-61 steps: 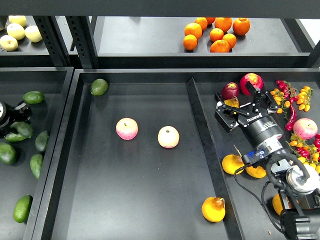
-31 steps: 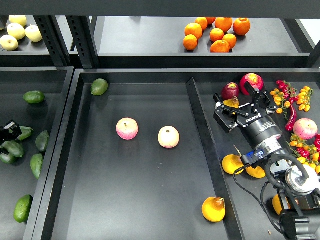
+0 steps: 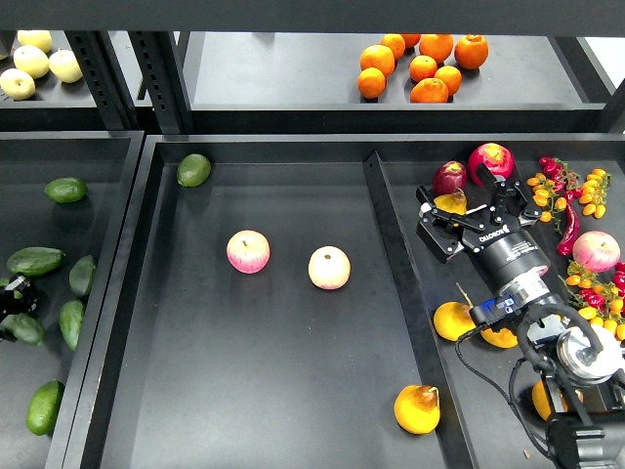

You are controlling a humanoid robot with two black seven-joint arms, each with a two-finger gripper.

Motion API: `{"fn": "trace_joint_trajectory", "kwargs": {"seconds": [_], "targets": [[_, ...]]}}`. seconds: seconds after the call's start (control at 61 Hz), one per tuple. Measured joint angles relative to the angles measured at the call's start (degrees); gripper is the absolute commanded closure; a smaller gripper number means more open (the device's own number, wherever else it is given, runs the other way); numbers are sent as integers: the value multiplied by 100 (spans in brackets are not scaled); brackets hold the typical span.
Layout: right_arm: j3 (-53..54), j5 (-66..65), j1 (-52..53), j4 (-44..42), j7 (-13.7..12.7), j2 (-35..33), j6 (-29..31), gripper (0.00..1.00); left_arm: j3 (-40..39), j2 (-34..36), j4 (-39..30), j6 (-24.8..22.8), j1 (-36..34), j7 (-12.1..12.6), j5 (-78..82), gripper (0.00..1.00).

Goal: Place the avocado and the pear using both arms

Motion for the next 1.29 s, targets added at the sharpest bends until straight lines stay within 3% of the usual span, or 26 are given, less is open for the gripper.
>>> {"fn": "trace_joint_trajectory", "kwargs": {"seconds": [0.246, 0.41, 0.721, 0.999, 1.212, 1.294], "targets": [[0, 4, 0, 11, 0, 0, 0, 0, -96, 4, 34, 0, 97, 0, -1, 75], [0, 5, 0, 13, -2, 0, 0, 0, -97, 19, 34, 0, 100, 0, 0, 65], [1, 5, 0, 13, -1, 0, 0, 0, -97, 5, 26, 0, 100, 0, 92, 56], [4, 5, 0, 14, 2, 0, 0, 0, -97, 37, 25, 0, 100, 0, 150, 39], [2, 5, 1, 14, 3, 0, -1, 0, -140, 50, 12, 0, 83, 0, 429, 33], [0, 3, 7, 14, 3, 0, -1, 0, -161, 49, 8, 0, 78, 0, 484, 25]]}}
